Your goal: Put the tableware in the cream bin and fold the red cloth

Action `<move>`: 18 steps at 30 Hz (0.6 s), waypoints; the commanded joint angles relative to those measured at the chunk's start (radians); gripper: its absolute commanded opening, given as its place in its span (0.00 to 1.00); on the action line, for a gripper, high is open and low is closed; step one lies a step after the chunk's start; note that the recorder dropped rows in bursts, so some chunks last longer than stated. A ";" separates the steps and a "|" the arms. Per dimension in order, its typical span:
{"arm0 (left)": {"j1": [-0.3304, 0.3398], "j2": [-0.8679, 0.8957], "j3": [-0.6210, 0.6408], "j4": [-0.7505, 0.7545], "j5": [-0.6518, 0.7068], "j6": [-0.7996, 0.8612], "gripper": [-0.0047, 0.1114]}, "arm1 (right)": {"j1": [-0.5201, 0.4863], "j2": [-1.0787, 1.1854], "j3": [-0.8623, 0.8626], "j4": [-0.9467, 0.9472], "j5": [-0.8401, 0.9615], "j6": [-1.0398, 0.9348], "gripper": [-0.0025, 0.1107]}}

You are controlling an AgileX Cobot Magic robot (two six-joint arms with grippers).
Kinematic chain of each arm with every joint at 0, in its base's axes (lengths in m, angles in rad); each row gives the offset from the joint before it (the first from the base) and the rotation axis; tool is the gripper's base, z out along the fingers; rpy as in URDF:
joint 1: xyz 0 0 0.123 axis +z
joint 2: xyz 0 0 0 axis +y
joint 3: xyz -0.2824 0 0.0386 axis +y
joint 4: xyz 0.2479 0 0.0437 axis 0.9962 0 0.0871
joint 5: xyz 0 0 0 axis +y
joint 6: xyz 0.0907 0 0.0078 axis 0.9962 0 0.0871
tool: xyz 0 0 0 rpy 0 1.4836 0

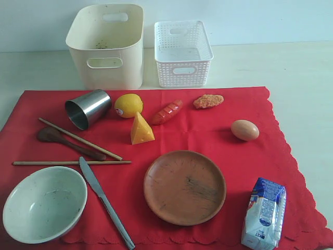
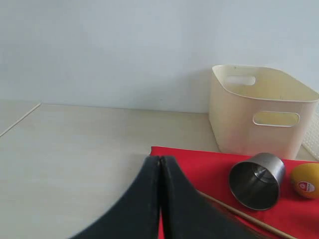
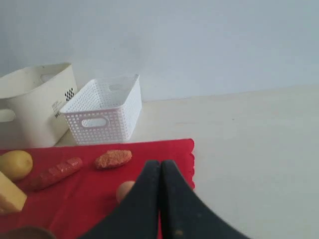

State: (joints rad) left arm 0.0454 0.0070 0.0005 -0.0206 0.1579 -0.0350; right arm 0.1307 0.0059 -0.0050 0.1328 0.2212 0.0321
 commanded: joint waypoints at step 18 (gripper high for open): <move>0.002 -0.007 -0.001 -0.007 -0.006 0.003 0.05 | 0.004 -0.006 0.005 -0.001 -0.227 0.175 0.02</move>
State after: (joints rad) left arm 0.0454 0.0070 0.0005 -0.0206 0.1579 -0.0350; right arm 0.1307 0.0059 -0.0050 0.1328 0.0177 0.1910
